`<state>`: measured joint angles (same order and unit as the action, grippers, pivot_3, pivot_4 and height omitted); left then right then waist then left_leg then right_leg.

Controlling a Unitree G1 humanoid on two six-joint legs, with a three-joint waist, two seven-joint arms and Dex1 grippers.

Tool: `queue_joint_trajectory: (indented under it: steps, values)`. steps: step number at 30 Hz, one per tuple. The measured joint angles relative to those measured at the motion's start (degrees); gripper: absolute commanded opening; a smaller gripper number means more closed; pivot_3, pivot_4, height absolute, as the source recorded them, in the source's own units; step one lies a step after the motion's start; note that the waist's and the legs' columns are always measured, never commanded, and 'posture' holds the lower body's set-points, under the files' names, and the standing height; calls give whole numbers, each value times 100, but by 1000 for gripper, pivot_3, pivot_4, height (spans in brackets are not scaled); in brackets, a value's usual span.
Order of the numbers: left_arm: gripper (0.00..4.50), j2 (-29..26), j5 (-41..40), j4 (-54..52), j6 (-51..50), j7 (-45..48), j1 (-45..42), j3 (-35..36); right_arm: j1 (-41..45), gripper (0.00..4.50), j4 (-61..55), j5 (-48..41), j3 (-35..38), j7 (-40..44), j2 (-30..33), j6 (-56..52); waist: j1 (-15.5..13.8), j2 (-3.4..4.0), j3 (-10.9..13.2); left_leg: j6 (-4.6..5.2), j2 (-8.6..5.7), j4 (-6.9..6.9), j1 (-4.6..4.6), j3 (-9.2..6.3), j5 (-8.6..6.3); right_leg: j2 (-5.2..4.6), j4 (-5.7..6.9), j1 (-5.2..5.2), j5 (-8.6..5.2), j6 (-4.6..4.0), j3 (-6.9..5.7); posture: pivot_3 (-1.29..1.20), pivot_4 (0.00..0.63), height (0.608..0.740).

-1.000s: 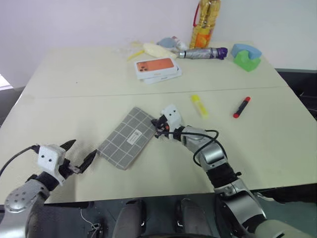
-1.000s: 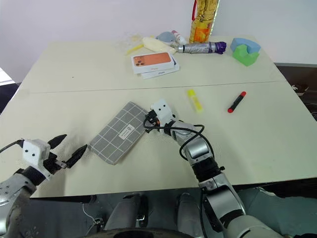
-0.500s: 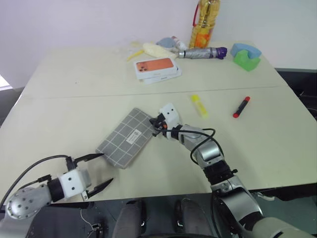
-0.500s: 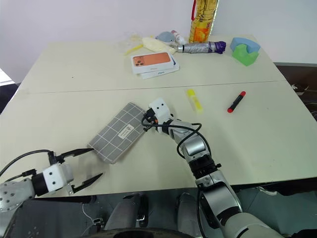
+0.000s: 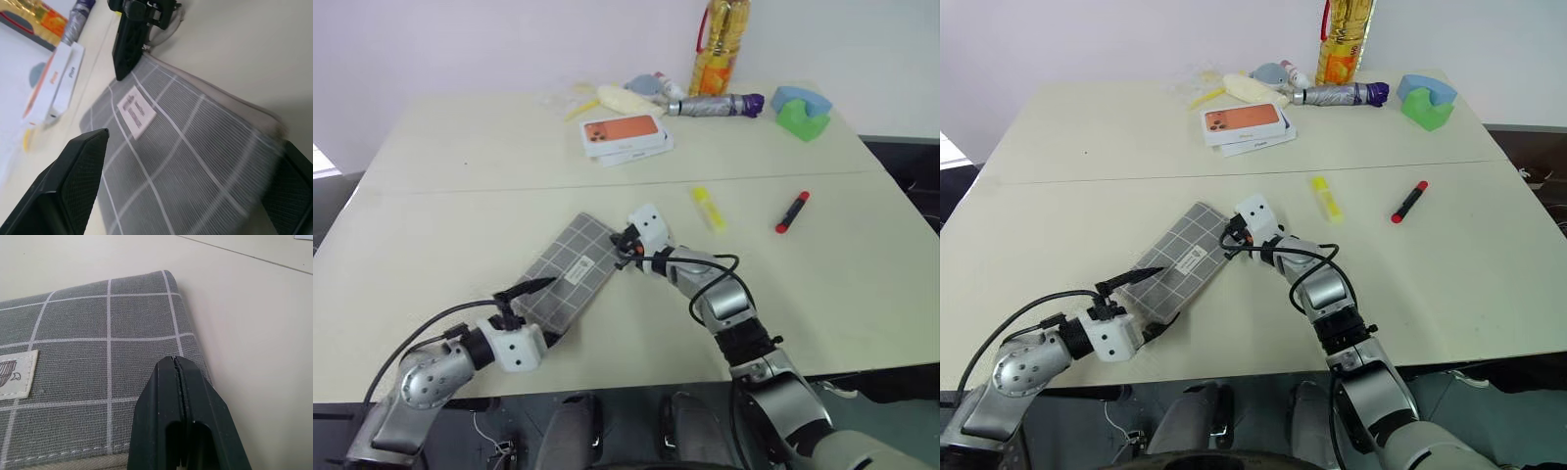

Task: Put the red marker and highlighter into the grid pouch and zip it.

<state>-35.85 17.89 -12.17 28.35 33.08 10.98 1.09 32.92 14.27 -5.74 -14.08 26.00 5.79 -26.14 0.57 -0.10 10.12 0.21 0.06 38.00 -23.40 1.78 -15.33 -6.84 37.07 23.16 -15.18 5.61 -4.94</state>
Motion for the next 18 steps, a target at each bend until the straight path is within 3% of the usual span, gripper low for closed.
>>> queue_joint_trajectory:
  steps: [7, 15, 18]
  values:
    - [99, 25, 270, -22, -155, -331, -55, -178, -14, 0, -23, 5, 0, -19, 0, -11, 2, 5, -2, 0, 1, 0, 0, 0, 0, -1, 1, 1, 0, 0, 0, 0, 150, 740]
    - [38, 90, -96, 20, -297, -458, -65, -153, -17, 0, -85, -17, 99, -24, 31, 30, 4, 15, -3, 0, 1, -1, -2, -1, 0, -2, 0, 4, 0, 1, 0, 0, 150, 740]
    - [0, 252, -445, 58, -474, -489, -182, -113, -18, 863, -351, -134, 428, -35, 262, -5, -19, 18, 11, 0, 0, 1, -10, -2, 0, -2, 0, 9, 0, 1, -1, 0, 150, 740]
